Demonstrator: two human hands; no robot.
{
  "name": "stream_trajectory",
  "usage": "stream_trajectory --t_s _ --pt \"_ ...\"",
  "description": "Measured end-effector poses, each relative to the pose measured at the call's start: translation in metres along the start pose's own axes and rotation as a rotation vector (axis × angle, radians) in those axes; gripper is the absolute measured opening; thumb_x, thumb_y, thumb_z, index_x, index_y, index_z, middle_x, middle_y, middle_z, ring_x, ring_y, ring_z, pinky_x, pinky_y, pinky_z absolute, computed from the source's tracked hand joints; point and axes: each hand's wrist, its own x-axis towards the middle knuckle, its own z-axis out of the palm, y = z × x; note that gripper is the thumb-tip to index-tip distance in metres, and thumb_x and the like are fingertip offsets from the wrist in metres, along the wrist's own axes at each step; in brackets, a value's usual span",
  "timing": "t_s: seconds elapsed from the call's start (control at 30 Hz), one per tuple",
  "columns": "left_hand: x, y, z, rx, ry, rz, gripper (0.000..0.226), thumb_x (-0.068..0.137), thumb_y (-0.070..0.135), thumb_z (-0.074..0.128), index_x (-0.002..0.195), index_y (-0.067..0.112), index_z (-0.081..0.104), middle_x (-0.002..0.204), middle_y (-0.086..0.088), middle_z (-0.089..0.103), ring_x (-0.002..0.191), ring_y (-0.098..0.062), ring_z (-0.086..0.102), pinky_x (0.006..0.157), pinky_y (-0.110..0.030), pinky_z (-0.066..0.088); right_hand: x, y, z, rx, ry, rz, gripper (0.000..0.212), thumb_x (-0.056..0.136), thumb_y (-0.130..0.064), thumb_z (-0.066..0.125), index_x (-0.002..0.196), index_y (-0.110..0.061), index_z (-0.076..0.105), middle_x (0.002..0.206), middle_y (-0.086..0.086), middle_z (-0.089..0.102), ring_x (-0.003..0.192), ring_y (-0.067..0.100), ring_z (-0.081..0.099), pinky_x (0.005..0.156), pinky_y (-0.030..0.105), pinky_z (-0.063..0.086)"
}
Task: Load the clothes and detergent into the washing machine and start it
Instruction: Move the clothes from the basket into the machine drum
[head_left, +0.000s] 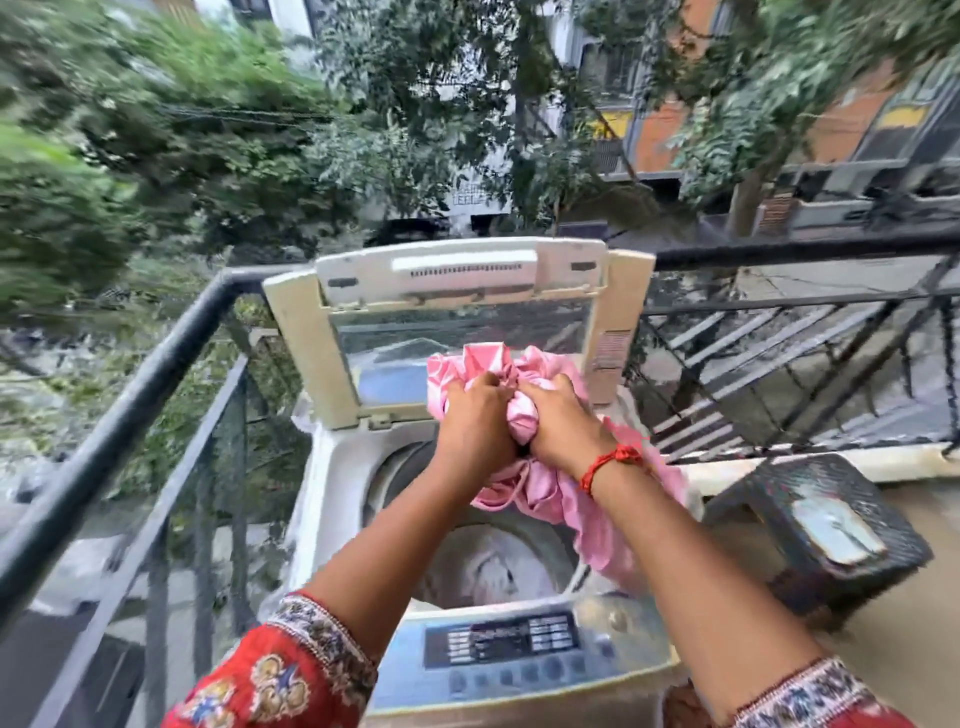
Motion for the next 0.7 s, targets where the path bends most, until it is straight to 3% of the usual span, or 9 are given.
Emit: stream_trajectory --t_s 0.17,0.4,0.63,0.7 --pt "0.002 -0.061 0.012 0.007 -0.029 -0.063 0.043 0.063 0.024 0.066 0.106 0.017 0.069 0.114 -0.006 0.064 0.102 -0.029 0.060 0.100 -0.044 0.036 0.029 -0.028 0.046 0.054 -0.058 -0.010 0.053 0.084 -0.016 0.056 0.135 -0.030 0.050 0.125 0.016 0.043 0.111 0.040 0.055 0.098 0.042 0.047" --pt "-0.002 -0.124 0.039 0.010 -0.098 -0.237 0.037 0.067 0.021 0.064 0.103 0.018 0.067 0.118 -0.004 0.058 0.106 -0.037 0.052 0.101 -0.045 0.037 0.067 -0.046 0.108 0.043 -0.197 -0.037 0.057 0.083 -0.005 0.050 0.135 -0.028 0.049 0.137 0.014 0.040 0.115 0.041 0.051 0.097 0.045 0.045" --pt "-0.014 -0.154 0.076 -0.003 -0.190 -0.397 0.045 0.067 0.025 0.067 0.111 0.017 0.065 0.126 -0.003 0.053 0.120 -0.041 0.044 0.099 -0.046 0.043 0.082 -0.036 0.152 0.055 -0.319 -0.092 0.059 0.081 -0.002 0.051 0.135 -0.025 0.051 0.131 0.013 0.044 0.116 0.041 0.052 0.102 0.044 0.043" --pt "-0.015 -0.154 0.089 0.022 -0.215 -0.394 0.047 0.067 0.026 0.066 0.113 0.018 0.064 0.126 -0.004 0.054 0.120 -0.038 0.045 0.103 -0.046 0.039 0.083 -0.026 0.160 0.041 -0.356 -0.073 0.060 0.080 -0.003 0.050 0.135 -0.028 0.050 0.130 0.013 0.042 0.113 0.042 0.054 0.101 0.044 0.044"
